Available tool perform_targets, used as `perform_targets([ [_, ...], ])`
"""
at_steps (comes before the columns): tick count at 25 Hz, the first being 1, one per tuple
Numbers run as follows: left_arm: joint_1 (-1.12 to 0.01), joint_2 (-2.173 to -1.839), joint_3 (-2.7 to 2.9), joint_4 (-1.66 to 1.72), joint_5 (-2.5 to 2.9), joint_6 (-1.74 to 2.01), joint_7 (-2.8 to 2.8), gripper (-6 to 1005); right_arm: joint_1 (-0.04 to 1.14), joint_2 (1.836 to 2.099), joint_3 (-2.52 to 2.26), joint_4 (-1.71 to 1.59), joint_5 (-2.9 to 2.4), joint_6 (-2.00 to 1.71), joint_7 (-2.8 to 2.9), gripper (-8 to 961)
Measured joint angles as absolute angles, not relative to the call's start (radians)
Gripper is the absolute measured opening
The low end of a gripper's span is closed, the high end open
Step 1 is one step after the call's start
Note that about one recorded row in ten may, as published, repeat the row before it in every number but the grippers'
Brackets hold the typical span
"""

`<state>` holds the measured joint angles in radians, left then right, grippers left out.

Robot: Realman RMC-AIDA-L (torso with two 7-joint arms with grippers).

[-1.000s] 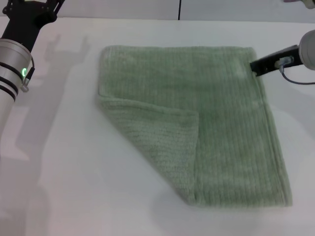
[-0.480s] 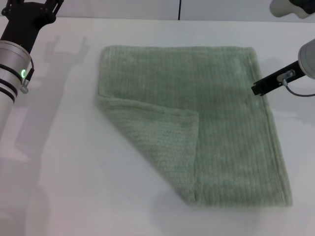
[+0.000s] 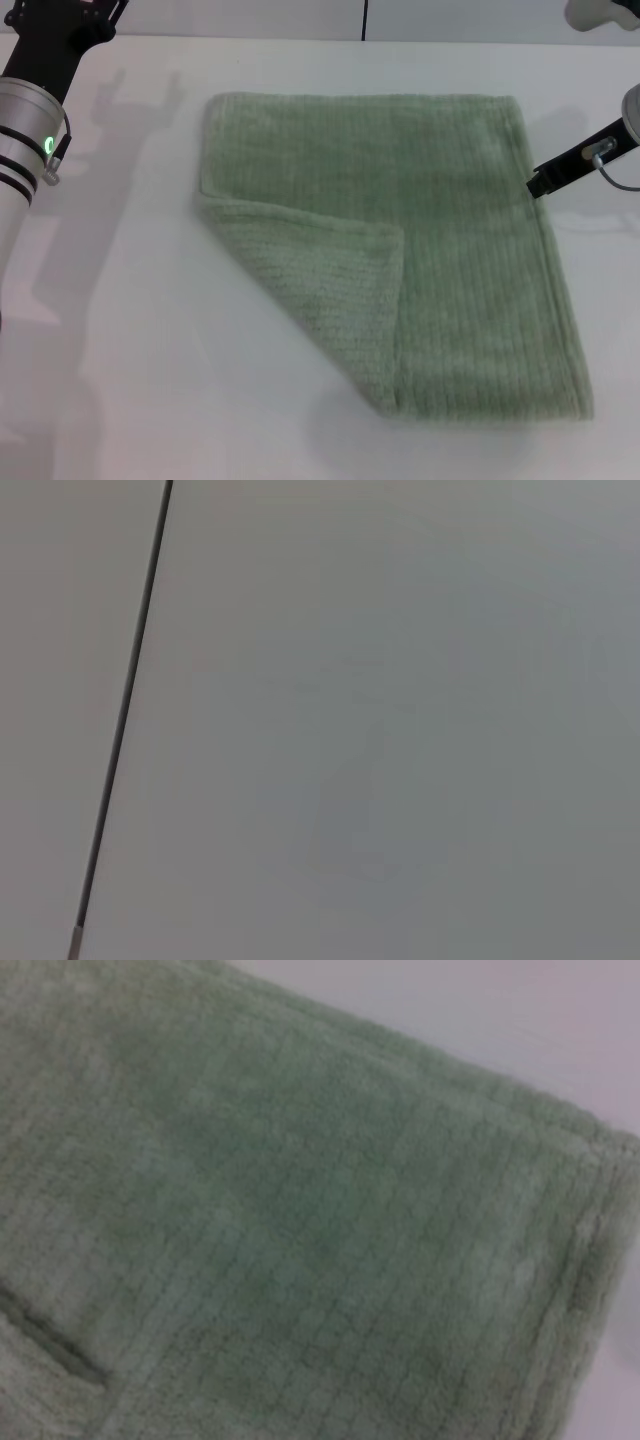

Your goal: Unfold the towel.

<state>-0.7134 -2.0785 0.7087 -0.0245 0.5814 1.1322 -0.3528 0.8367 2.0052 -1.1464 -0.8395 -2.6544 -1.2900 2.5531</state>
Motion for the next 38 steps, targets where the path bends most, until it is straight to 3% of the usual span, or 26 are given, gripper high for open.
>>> perform_targets([
  [6, -0.721, -2.078, 0.709, -0.025, 0.581, 1.132, -0.353, 795, 0.896, 1.973, -1.072, -0.694, -2.650, -1.264, 2.471, -2],
  [16, -0.731, -2.078, 0.709, -0.025, 0.581, 1.132, -0.354, 794, 0.940, 1.953, -1.033, -0.585, -2.641, -1.248, 2.399, -1],
  [38, -0.734, -2.080, 0.709, -0.024, 0.581, 1.132, -0.370, 793, 0.970, 1.953, -1.012, -0.489, -2.638, -1.196, 2.343, -1],
])
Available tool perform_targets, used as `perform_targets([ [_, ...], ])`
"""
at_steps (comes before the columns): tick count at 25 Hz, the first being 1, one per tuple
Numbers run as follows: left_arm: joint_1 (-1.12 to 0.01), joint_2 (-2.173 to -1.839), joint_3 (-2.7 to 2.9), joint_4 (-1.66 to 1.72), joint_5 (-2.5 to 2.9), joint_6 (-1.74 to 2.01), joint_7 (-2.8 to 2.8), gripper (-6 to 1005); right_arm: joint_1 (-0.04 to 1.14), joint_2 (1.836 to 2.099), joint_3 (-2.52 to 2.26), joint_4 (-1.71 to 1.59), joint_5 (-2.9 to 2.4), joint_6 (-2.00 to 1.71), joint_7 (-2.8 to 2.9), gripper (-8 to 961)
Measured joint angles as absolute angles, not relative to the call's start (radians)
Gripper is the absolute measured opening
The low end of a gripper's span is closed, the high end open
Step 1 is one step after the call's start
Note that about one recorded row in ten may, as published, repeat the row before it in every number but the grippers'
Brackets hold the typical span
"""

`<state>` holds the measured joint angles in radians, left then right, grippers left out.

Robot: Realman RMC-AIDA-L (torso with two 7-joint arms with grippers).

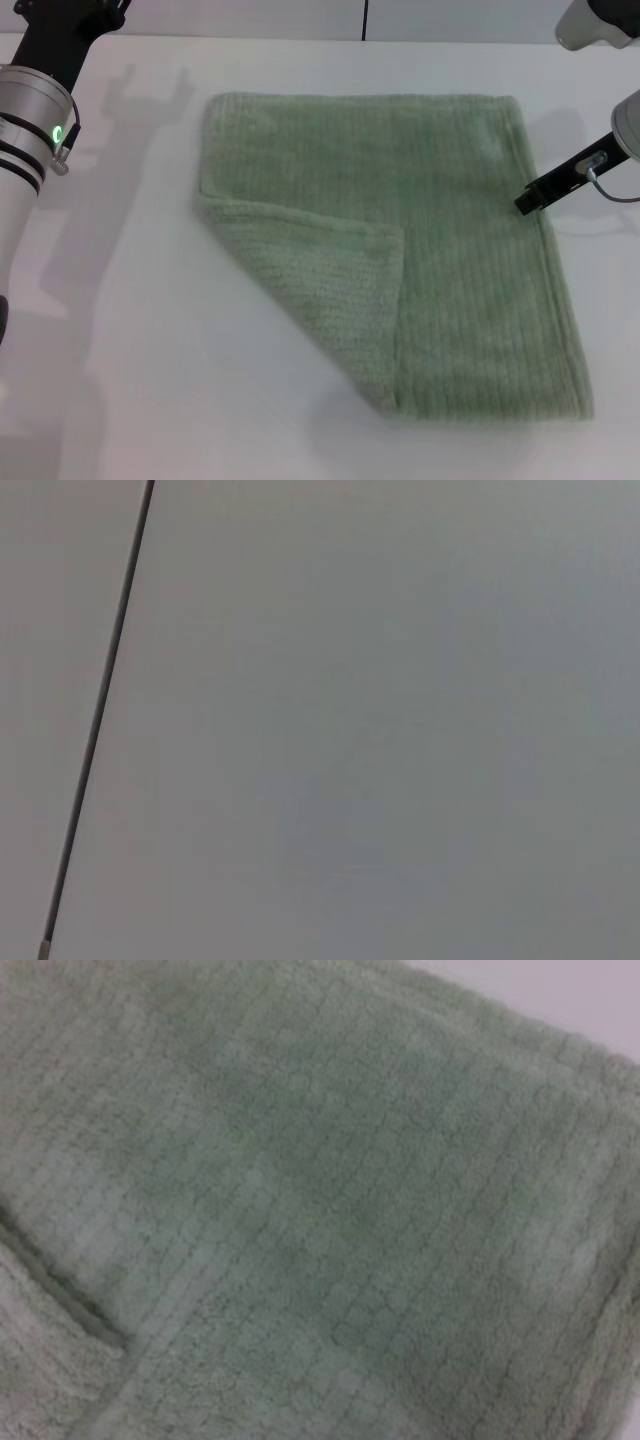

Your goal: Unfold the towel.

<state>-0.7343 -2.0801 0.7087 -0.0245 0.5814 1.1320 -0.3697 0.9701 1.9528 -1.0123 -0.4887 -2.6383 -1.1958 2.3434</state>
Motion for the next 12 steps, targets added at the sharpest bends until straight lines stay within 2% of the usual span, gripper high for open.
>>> perform_targets([
  [12, -0.733, -2.080, 0.709, -0.025, 0.581, 1.132, -0.377, 792, 0.972, 1.957, -1.018, -0.466, -2.638, -1.184, 2.342, -2],
])
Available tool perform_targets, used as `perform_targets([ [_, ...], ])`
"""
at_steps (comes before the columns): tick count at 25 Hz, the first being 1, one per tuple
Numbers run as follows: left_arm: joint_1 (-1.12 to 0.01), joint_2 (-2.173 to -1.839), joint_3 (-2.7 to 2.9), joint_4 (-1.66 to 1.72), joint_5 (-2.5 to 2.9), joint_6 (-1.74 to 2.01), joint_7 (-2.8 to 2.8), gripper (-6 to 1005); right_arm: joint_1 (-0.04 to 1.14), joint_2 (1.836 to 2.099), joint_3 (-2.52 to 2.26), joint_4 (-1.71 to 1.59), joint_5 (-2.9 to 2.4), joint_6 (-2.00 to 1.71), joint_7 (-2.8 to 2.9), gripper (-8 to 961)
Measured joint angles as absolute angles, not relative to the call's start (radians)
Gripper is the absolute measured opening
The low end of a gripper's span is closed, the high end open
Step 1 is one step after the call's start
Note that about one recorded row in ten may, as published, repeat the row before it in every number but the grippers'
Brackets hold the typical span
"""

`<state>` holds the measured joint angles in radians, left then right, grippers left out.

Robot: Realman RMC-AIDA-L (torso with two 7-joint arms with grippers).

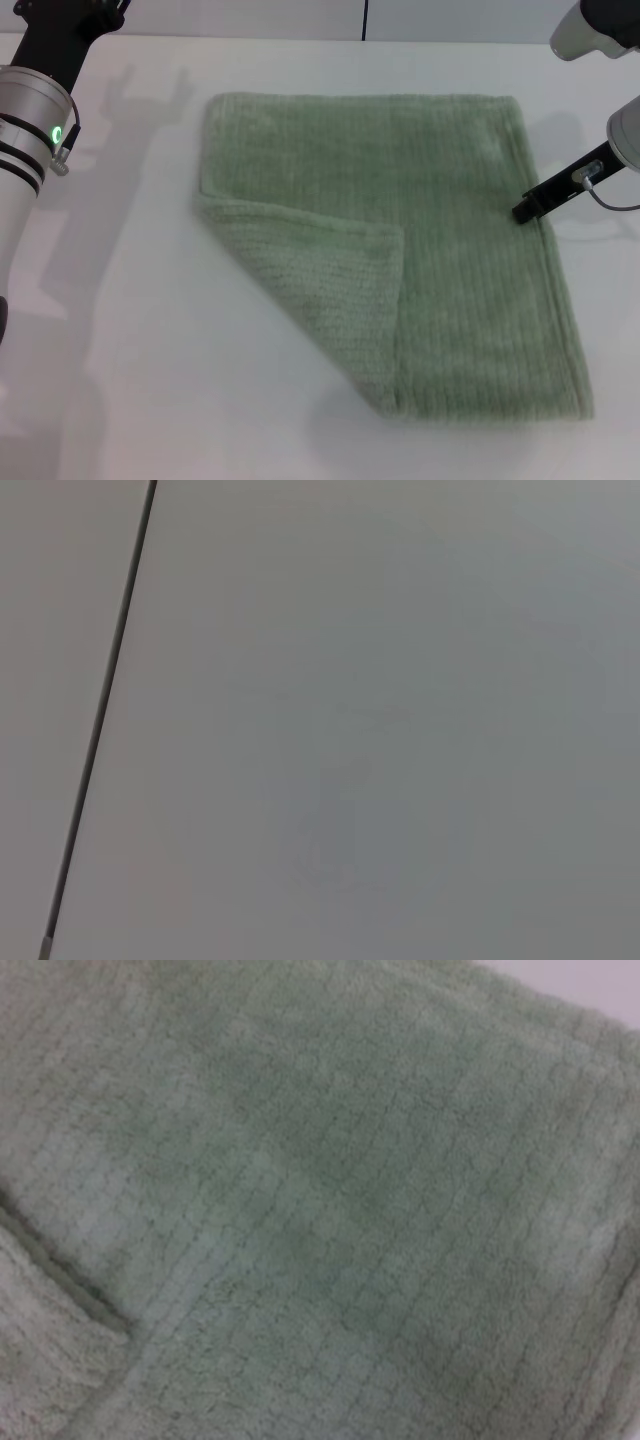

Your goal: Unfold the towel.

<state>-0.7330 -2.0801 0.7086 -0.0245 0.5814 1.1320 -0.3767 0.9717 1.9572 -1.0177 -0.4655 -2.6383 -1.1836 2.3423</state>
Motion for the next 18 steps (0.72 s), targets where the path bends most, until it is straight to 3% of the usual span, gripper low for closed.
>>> perform_targets([
  [18, -0.729, -2.070, 0.790, 0.004, 0.592, 1.121, -0.537, 791, 0.974, 1.959, -1.014, -0.449, -2.641, -1.180, 2.329, -1],
])
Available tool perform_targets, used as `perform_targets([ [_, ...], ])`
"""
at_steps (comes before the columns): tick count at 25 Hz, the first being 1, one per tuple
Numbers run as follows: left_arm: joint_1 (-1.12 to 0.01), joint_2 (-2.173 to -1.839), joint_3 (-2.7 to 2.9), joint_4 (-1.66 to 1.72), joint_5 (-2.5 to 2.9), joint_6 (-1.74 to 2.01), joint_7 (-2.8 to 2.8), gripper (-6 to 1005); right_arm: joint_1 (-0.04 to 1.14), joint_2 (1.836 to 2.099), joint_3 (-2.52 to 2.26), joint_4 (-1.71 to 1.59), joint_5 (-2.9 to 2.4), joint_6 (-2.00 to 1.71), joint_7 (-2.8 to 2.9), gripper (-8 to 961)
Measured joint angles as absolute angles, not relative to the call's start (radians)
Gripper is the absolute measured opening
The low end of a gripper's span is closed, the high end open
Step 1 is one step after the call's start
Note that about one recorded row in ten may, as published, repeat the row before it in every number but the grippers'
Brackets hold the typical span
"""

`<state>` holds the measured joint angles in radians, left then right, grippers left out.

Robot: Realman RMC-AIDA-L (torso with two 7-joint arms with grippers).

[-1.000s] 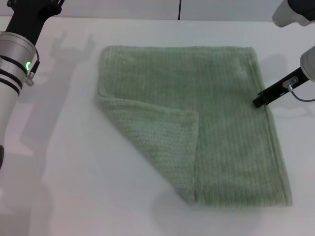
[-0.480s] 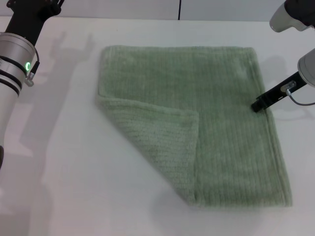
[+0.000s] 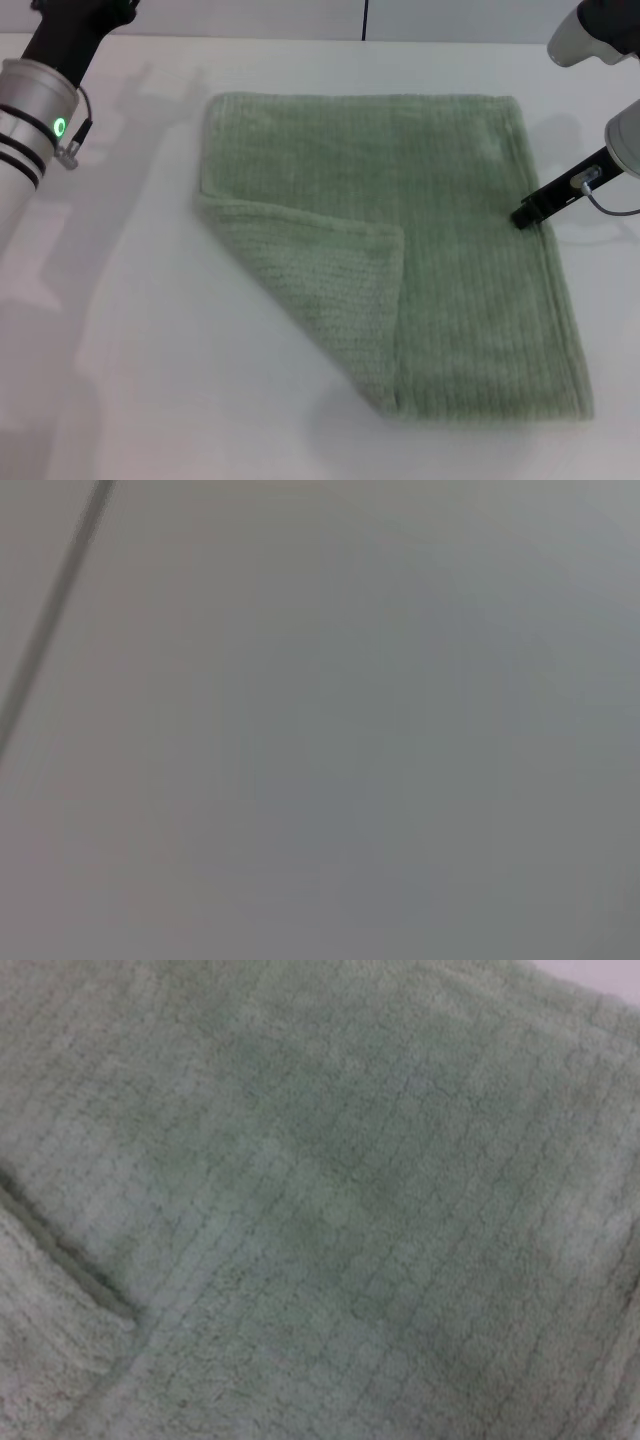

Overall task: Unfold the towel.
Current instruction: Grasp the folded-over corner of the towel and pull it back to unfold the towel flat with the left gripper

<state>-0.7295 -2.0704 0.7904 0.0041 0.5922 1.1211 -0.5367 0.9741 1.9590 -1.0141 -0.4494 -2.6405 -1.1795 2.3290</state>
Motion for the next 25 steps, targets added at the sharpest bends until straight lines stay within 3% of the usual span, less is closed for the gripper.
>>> perform_targets([
  [10, -0.614, -2.037, 1.263, 0.362, 0.595, 0.972, -1.015, 790, 0.974, 1.955, -1.014, -0.449, -2.645, -1.180, 2.329, -2],
  [11, -0.592, -2.017, 1.350, 0.442, 0.616, 0.929, -1.116, 790, 0.974, 1.955, -1.014, -0.449, -2.645, -1.180, 2.329, -2],
  [12, -0.592, -2.017, 1.350, 0.442, 0.616, 0.929, -1.116, 790, 0.974, 1.955, -1.014, -0.449, -2.646, -1.180, 2.329, -2],
  [13, -0.578, -1.976, 1.403, 0.544, 0.779, 0.902, -1.314, 790, 0.974, 1.954, -1.014, -0.449, -2.646, -1.180, 2.328, -2],
  [16, -0.581, -1.953, 1.358, 0.636, 1.058, 0.907, -1.518, 789, 0.974, 1.953, -1.014, -0.449, -2.646, -1.180, 2.329, -2],
  [25, -0.609, -1.951, 1.291, 0.750, 1.481, 0.981, -1.757, 789, 0.975, 1.953, -1.018, -0.449, -2.646, -1.180, 2.329, -2],
])
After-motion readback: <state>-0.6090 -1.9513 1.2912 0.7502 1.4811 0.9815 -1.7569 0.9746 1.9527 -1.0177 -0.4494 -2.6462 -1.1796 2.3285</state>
